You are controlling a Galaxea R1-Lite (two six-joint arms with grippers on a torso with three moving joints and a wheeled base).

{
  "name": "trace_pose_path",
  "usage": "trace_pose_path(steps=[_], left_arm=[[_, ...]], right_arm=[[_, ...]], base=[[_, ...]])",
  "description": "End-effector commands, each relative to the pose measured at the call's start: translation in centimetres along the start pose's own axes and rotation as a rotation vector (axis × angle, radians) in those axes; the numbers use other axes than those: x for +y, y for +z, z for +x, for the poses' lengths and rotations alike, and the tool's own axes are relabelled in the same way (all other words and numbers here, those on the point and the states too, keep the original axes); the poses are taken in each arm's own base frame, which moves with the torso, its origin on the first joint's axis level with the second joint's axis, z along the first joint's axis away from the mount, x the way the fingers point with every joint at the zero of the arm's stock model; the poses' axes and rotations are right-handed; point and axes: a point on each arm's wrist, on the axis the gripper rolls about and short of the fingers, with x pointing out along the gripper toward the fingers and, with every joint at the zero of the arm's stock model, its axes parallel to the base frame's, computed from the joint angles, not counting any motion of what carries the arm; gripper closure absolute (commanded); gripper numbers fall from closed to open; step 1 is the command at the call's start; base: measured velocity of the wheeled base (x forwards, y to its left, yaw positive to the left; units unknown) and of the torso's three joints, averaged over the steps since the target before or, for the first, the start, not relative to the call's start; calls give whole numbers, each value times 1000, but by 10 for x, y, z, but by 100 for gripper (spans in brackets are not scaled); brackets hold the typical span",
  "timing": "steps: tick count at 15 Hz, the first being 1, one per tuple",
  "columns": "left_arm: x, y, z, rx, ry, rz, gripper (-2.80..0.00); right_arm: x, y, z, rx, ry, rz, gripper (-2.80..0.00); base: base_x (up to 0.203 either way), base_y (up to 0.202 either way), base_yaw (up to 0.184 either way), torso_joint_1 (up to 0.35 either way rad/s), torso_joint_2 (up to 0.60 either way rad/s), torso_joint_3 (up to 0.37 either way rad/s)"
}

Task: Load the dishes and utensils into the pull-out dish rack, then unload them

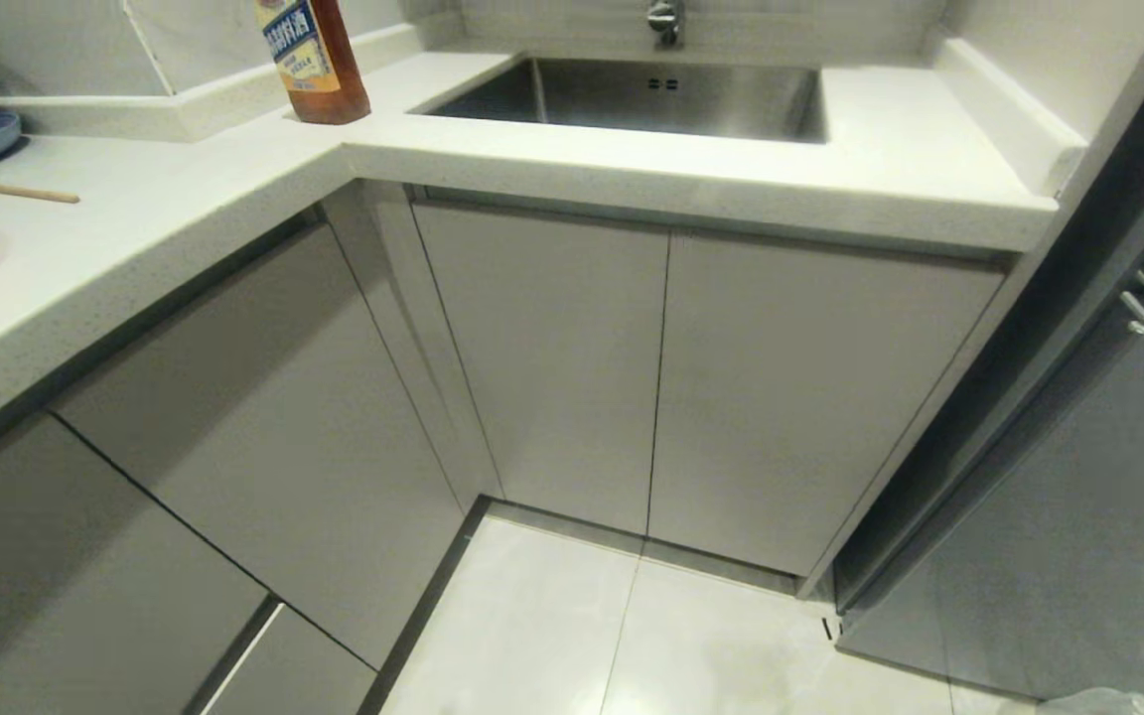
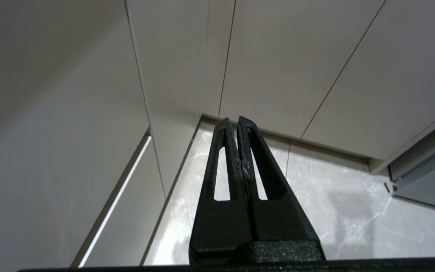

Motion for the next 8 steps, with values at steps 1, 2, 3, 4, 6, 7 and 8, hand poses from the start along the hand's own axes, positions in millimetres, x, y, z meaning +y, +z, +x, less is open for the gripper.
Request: trace_pose_path(steps=[1,2,3,4,6,7,8], left_arm=[[0,0,0,1,1,1,0],[0,0,0,0,1,1,0],[0,0,0,0,1,1,0],[0,0,0,0,1,1,0],[0,0,0,0,1,1,0],[0,0,0,0,1,1,0],[0,0,0,0,1,1,0]], right_arm=[[0,0,0,0,-1,0,0],[0,0,0,0,1,0,0],[0,0,0,1,-1,0,0],[0,0,0,0,0,0,0],[0,0,0,1,-1,0,0],[0,0,0,0,0,0,0],[0,0,0,0,0,0,0]], base=[[0,0,0,-3,2,203],[0,0,0,5,2,198],[0,0,0,1,6,203],[0,0,0,-1,5,205],[0,0,0,5,1,202],[0,0,0,-2,6,207],[0,0,0,2,2,207]])
